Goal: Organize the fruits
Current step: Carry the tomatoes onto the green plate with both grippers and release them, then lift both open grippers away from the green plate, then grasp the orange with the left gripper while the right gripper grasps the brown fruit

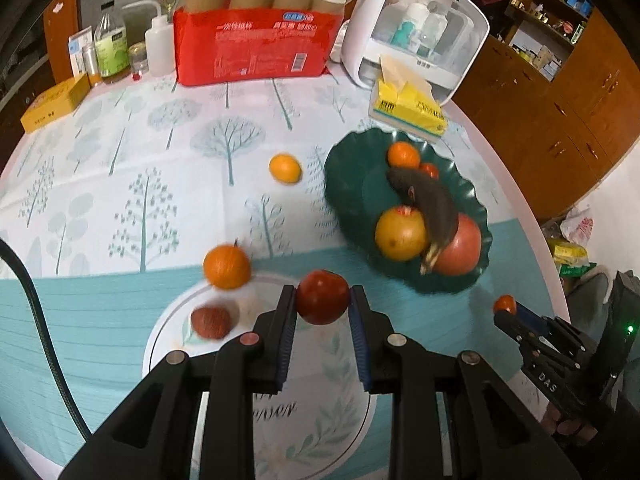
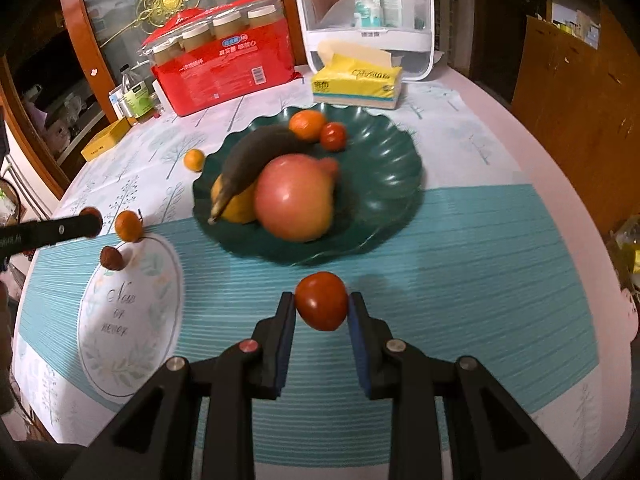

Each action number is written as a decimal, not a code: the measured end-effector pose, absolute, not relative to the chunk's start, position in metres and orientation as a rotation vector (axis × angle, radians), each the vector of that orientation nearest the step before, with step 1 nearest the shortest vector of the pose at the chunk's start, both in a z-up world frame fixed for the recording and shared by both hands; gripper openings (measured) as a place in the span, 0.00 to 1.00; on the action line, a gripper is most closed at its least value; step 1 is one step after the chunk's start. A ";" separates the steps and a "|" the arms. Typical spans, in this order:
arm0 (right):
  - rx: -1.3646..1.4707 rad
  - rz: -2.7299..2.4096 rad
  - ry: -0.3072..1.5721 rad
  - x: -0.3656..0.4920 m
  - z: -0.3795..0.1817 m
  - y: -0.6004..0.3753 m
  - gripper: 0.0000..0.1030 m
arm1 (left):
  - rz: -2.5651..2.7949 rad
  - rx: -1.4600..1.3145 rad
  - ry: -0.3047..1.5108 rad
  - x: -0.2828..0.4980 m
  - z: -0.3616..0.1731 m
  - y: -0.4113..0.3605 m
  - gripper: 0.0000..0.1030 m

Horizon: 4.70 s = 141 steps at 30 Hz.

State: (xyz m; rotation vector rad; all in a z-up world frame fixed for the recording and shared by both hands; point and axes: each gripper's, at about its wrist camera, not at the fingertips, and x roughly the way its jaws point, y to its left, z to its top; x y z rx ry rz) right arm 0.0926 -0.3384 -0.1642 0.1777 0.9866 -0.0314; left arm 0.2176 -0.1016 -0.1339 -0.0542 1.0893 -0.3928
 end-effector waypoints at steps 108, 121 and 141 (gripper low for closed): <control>0.350 0.178 1.129 0.118 -0.173 -0.213 0.51 | -0.154 -0.103 1.216 0.160 -0.136 0.033 0.76; 0.361 0.175 1.117 0.135 -0.185 -0.156 0.51 | -0.248 -0.012 1.259 0.220 -0.140 0.057 0.77; 0.172 0.260 0.981 0.166 -0.196 -0.106 0.51 | -0.533 0.071 1.341 0.301 -0.182 0.004 0.77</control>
